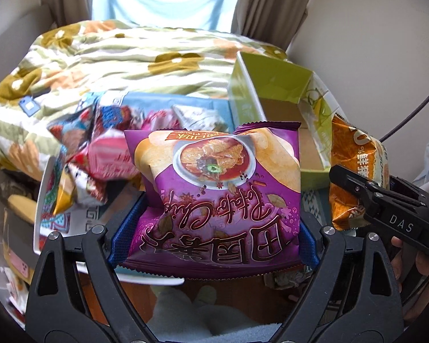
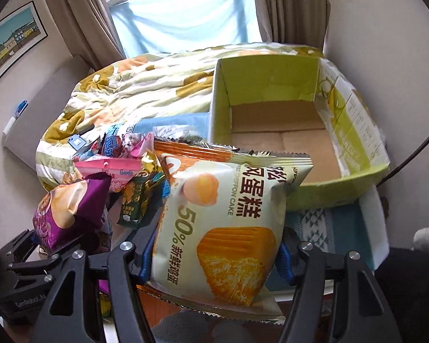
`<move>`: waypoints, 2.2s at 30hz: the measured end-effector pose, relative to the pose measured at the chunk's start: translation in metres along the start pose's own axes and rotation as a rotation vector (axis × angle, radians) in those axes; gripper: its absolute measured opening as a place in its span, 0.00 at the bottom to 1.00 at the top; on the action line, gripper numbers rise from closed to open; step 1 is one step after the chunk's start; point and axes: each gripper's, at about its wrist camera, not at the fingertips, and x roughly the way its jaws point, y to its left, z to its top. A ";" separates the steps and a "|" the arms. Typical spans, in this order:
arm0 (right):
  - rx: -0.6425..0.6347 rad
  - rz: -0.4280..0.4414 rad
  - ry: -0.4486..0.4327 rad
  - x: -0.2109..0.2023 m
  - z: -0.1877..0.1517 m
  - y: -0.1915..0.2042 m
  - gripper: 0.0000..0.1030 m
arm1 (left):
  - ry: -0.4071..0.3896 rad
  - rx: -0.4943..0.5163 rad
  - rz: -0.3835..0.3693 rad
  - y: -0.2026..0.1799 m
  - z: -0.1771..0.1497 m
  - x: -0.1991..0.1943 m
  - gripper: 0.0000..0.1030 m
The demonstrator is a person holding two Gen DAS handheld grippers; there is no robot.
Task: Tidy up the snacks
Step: 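Carry the purple chip bag and cream cake packet into the cardboard box and release both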
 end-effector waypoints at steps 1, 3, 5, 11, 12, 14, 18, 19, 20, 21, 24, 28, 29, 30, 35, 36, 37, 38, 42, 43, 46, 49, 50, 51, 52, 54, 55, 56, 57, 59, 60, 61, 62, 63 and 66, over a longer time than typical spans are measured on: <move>-0.005 -0.008 -0.007 -0.003 0.006 -0.007 0.59 | -0.012 0.019 -0.005 -0.009 0.012 0.002 0.86; -0.006 -0.011 -0.022 -0.006 0.022 -0.020 0.59 | -0.033 0.052 -0.018 -0.028 0.036 0.009 0.86; -0.005 -0.027 -0.038 -0.008 0.036 -0.035 0.59 | -0.043 0.086 -0.025 -0.045 0.061 0.020 0.86; 0.013 -0.081 -0.072 -0.003 0.073 -0.076 0.59 | -0.033 0.161 -0.063 -0.090 0.129 0.076 0.86; 0.017 -0.090 -0.072 -0.001 0.077 -0.081 0.59 | -0.021 0.171 -0.071 -0.096 0.139 0.088 0.86; 0.035 -0.102 -0.065 0.005 0.086 -0.093 0.59 | -0.011 0.190 -0.080 -0.108 0.158 0.110 0.86; 0.097 -0.076 -0.040 0.021 0.107 -0.118 0.60 | 0.045 0.232 -0.073 -0.129 0.190 0.160 0.86; 0.109 -0.082 -0.033 0.026 0.113 -0.123 0.60 | 0.063 0.237 -0.075 -0.133 0.196 0.172 0.86; 0.120 -0.084 -0.027 0.031 0.119 -0.129 0.59 | 0.078 0.240 -0.077 -0.135 0.201 0.184 0.87; 0.131 -0.087 -0.022 0.036 0.124 -0.134 0.60 | 0.092 0.243 -0.078 -0.137 0.205 0.196 0.87; 0.155 -0.100 -0.006 0.050 0.136 -0.149 0.60 | 0.125 0.258 -0.076 -0.142 0.213 0.221 0.88; 0.193 -0.108 0.024 0.068 0.144 -0.164 0.60 | 0.147 0.302 -0.038 -0.144 0.214 0.239 0.94; 0.199 -0.109 0.031 0.072 0.146 -0.166 0.60 | 0.151 0.310 -0.035 -0.143 0.213 0.240 0.95; 0.205 -0.109 0.037 0.075 0.147 -0.168 0.59 | 0.155 0.314 -0.035 -0.141 0.212 0.241 0.95; 0.223 -0.104 0.054 0.087 0.156 -0.172 0.59 | 0.149 0.302 -0.038 -0.128 0.211 0.232 0.95; 0.221 -0.104 0.055 0.088 0.157 -0.171 0.59 | 0.150 0.298 -0.034 -0.126 0.210 0.231 0.95; 0.217 -0.103 0.055 0.089 0.158 -0.170 0.60 | 0.149 0.293 -0.029 -0.122 0.210 0.228 0.95; 0.212 -0.102 0.055 0.091 0.160 -0.170 0.60 | 0.146 0.286 -0.026 -0.119 0.210 0.224 0.95; 0.183 -0.101 0.062 0.096 0.166 -0.167 0.60 | 0.138 0.257 -0.018 -0.104 0.208 0.211 0.95; 0.172 -0.101 0.062 0.097 0.169 -0.164 0.60 | 0.139 0.248 -0.013 -0.101 0.207 0.208 0.95; 0.132 -0.103 0.054 0.102 0.175 -0.159 0.60 | 0.143 0.224 -0.005 -0.091 0.204 0.203 0.95; 0.106 -0.079 0.069 0.115 0.182 -0.157 0.60 | 0.142 0.215 0.008 -0.086 0.201 0.200 0.95; 0.105 -0.070 0.078 0.121 0.184 -0.157 0.60 | 0.139 0.215 0.014 -0.084 0.200 0.198 0.95; 0.107 -0.064 0.082 0.125 0.185 -0.158 0.60 | 0.137 0.215 0.020 -0.083 0.199 0.198 0.95; 0.106 -0.058 0.085 0.129 0.186 -0.158 0.60 | 0.137 0.215 0.026 -0.081 0.198 0.197 0.95; 0.102 -0.052 0.090 0.137 0.189 -0.157 0.60 | 0.137 0.210 0.035 -0.078 0.196 0.196 0.95; 0.104 -0.057 0.093 0.140 0.190 -0.158 0.61 | 0.137 0.206 0.036 -0.077 0.195 0.196 0.95; 0.110 -0.062 0.092 0.143 0.190 -0.159 0.67 | 0.139 0.205 0.035 -0.076 0.194 0.196 0.95; 0.120 -0.060 0.085 0.144 0.190 -0.160 0.84 | 0.141 0.204 0.036 -0.075 0.192 0.196 0.95; 0.132 -0.044 0.063 0.143 0.189 -0.163 1.00 | 0.144 0.204 0.041 -0.076 0.189 0.196 0.95; 0.134 -0.047 0.052 0.141 0.189 -0.162 0.99 | 0.146 0.205 0.041 -0.076 0.187 0.196 0.95; 0.134 -0.052 0.042 0.138 0.187 -0.163 0.99 | 0.147 0.205 0.041 -0.076 0.186 0.195 0.95; 0.132 -0.054 0.036 0.135 0.184 -0.163 0.99 | 0.148 0.204 0.041 -0.077 0.185 0.194 0.95; 0.129 -0.055 0.035 0.133 0.183 -0.162 0.99 | 0.148 0.203 0.040 -0.078 0.183 0.193 0.95; 0.113 -0.051 0.037 0.124 0.178 -0.160 0.99 | 0.138 0.204 0.040 -0.079 0.182 0.187 0.95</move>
